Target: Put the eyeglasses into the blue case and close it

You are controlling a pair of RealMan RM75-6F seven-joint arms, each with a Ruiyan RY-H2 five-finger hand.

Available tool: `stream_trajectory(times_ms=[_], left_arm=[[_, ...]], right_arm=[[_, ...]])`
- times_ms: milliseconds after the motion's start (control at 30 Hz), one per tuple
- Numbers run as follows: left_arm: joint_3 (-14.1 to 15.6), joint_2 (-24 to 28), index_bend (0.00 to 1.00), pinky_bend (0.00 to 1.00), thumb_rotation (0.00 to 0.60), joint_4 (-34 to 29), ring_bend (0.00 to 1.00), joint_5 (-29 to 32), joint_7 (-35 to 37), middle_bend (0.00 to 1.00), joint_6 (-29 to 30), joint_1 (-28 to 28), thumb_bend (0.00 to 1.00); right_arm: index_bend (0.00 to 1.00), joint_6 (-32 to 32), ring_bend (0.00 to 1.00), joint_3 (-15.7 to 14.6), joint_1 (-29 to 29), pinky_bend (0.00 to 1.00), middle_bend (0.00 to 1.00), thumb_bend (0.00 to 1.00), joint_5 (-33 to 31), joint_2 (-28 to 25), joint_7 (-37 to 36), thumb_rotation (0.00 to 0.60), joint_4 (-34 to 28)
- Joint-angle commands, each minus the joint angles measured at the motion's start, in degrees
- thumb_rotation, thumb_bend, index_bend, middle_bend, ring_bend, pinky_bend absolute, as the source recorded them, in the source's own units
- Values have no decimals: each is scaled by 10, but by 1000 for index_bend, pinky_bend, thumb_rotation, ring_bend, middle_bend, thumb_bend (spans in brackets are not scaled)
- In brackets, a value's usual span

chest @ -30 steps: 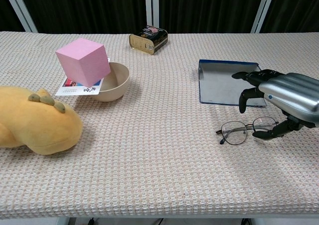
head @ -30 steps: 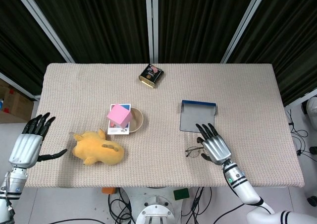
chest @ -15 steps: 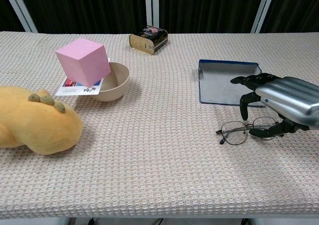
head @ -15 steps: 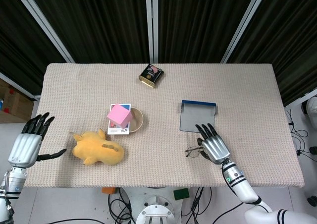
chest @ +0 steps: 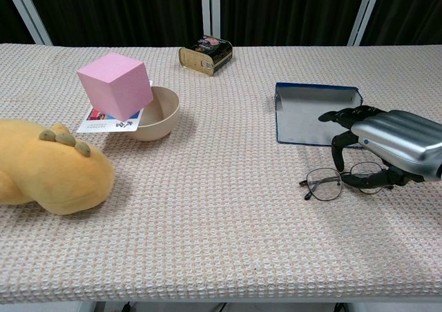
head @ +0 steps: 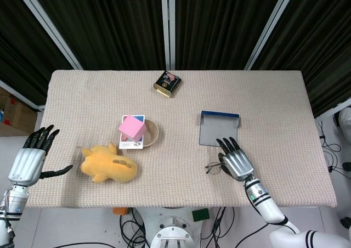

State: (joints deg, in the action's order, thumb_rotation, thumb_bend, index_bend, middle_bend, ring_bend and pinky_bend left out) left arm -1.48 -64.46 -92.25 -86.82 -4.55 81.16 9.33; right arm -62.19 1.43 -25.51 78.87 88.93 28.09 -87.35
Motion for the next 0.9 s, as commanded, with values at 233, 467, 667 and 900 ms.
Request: stream_trajectory(times_ms=[233,467,667,900], left_arm=[[0,0,68,105,167,1,0,0,0,0,1,0,0],[0,0,68,105,167,2,0,1,2,0,0,0,0],[-1,1,67,105,171,6,0,5,6,0,2,-2,0],[-2,7,68,105,182,6,0,9,6,0,10,-9,0]], right_arm=[[605,-5,0,0,0,0,77,877,2,4,-7,600,6],[635,-11,0,3,-1,0,85,934,6,-1,-17,600,0],[643,-7,0,33,-15,0,36,951,0,-23,-60,600,-29],[658,39,0,122,-74,0,18,977,-94,-22,-43,600,-26]])
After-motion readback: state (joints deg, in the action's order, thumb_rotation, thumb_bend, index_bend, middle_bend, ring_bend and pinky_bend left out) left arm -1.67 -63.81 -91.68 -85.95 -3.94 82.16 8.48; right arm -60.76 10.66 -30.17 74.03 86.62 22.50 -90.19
